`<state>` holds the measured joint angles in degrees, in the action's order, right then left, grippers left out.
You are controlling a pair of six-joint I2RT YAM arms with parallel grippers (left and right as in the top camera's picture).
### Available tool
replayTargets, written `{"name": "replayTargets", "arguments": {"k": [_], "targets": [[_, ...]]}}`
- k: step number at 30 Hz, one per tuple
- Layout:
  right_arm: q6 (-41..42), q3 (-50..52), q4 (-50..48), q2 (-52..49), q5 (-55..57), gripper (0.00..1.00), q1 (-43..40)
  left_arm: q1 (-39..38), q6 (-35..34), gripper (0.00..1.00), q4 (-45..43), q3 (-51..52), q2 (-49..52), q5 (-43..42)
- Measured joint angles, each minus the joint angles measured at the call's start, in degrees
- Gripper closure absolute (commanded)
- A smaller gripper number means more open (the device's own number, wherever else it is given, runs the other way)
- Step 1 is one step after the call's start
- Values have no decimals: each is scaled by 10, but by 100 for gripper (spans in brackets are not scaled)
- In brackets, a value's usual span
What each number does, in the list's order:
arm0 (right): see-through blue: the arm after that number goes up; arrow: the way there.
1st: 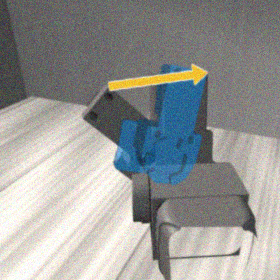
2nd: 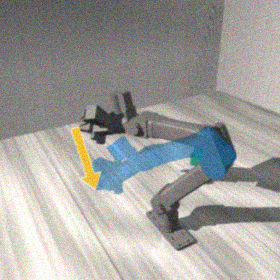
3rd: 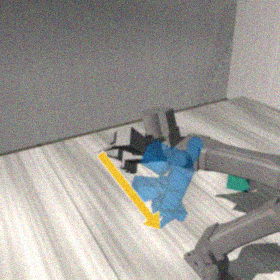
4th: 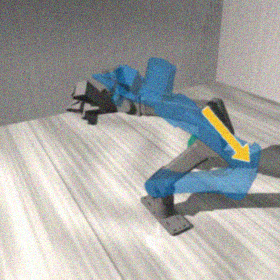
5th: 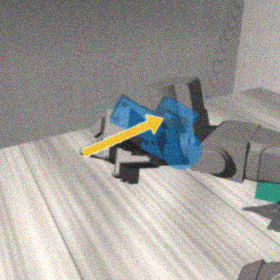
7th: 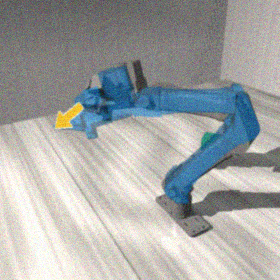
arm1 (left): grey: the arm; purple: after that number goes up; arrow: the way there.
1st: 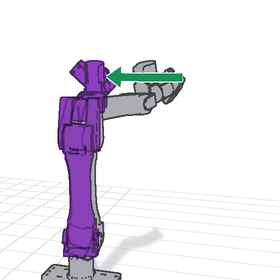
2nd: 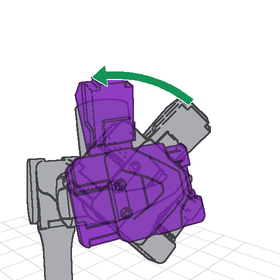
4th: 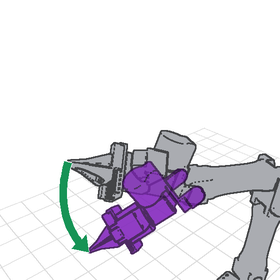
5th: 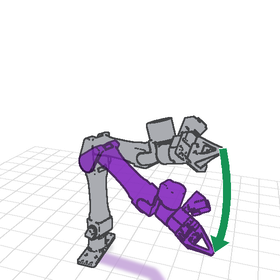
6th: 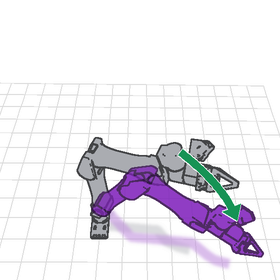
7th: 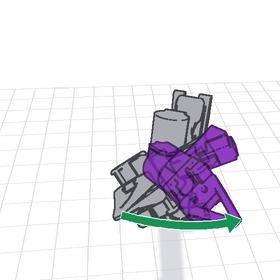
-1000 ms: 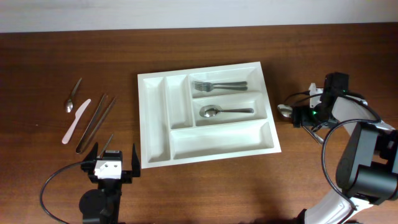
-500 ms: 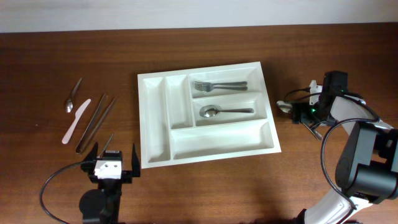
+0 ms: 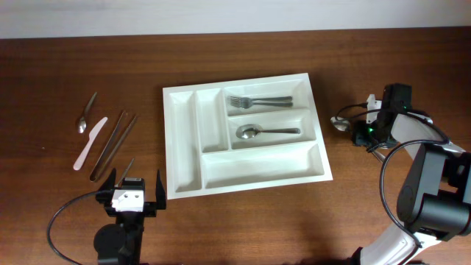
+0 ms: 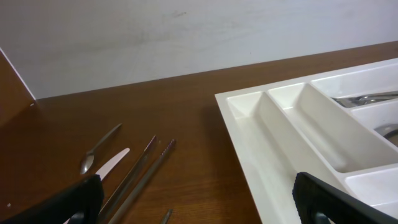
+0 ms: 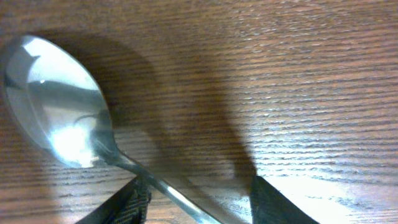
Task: Pack container
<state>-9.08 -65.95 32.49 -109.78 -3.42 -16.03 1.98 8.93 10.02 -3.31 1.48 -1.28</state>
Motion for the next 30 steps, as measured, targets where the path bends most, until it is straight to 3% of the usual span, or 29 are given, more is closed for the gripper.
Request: {"name": "replayTargets", "arguments": {"k": [8,15,30], "targets": [[3,-1,0,0,-18,70,0,0,0,1,0,0,0,0],[2,-1,0,-1,-31,91,0,0,0,1,0,0,0,0],[10,0,-3,-3,-69,96,0,0,0,1,0,0,0,0]]}}
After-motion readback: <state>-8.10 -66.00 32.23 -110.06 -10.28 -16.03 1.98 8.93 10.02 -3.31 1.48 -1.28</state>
